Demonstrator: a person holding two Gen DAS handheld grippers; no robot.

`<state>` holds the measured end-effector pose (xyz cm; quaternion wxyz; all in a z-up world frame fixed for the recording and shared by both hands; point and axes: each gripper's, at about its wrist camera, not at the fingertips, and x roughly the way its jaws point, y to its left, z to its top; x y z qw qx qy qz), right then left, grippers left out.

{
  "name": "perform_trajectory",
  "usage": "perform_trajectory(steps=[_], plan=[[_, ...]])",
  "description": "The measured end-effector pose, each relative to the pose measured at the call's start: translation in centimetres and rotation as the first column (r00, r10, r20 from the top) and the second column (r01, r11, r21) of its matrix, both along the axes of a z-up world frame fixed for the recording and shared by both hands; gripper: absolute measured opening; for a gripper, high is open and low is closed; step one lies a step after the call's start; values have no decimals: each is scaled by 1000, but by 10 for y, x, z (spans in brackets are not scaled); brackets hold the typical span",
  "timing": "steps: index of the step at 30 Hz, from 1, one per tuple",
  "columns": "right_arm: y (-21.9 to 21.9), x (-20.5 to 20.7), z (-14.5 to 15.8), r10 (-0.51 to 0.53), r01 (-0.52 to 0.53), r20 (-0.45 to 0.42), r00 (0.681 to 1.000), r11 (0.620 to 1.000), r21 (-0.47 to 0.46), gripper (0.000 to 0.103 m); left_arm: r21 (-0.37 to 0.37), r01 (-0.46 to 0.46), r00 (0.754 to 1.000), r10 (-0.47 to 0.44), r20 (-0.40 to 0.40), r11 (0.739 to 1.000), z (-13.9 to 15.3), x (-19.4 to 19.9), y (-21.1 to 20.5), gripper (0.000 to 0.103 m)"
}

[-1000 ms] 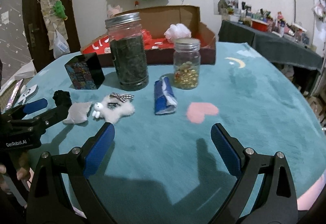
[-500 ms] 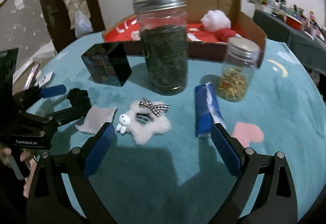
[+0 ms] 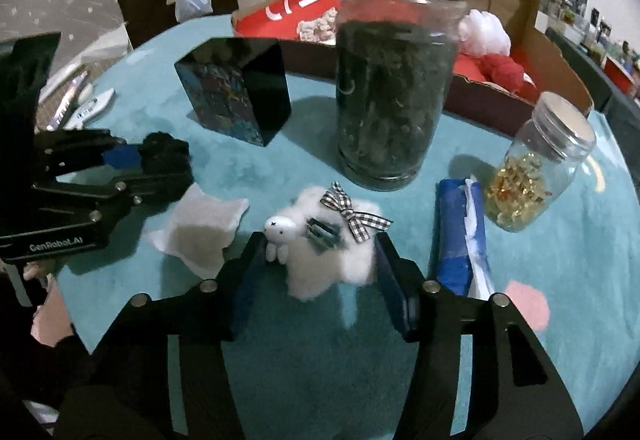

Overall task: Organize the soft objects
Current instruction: 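Grasp the black fuzzy pom with the left tool while the right tool grasps the white plush sheep, then lift the black pom with the left tool while the right tool carries the plush sheep toward the box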

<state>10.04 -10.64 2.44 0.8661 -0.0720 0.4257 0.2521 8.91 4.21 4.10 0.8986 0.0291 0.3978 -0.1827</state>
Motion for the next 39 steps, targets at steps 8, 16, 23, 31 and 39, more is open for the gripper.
perform_trajectory(steps=[8, 16, 23, 31, 39], plan=[[-19, -16, 18, -34, 31, 55, 998, 998, 51, 47, -25, 62, 997, -61, 44, 998, 21, -2, -26, 33], [-35, -16, 31, -51, 47, 62, 997, 997, 67, 47, -64, 129, 991, -127, 43, 990, 25, 11, -53, 33], [-45, -10, 33, -55, 51, 51, 997, 996, 75, 47, -79, 141, 990, -140, 15, 987, 19, 18, -62, 33], [-49, -9, 33, -58, 54, 46, 997, 995, 81, 47, -88, 133, 991, -133, 2, 987, 18, 19, -60, 33], [-61, -8, 34, -89, 84, 46, 995, 991, 103, 47, -120, 74, 997, -76, -8, 990, 21, 17, -32, 33]])
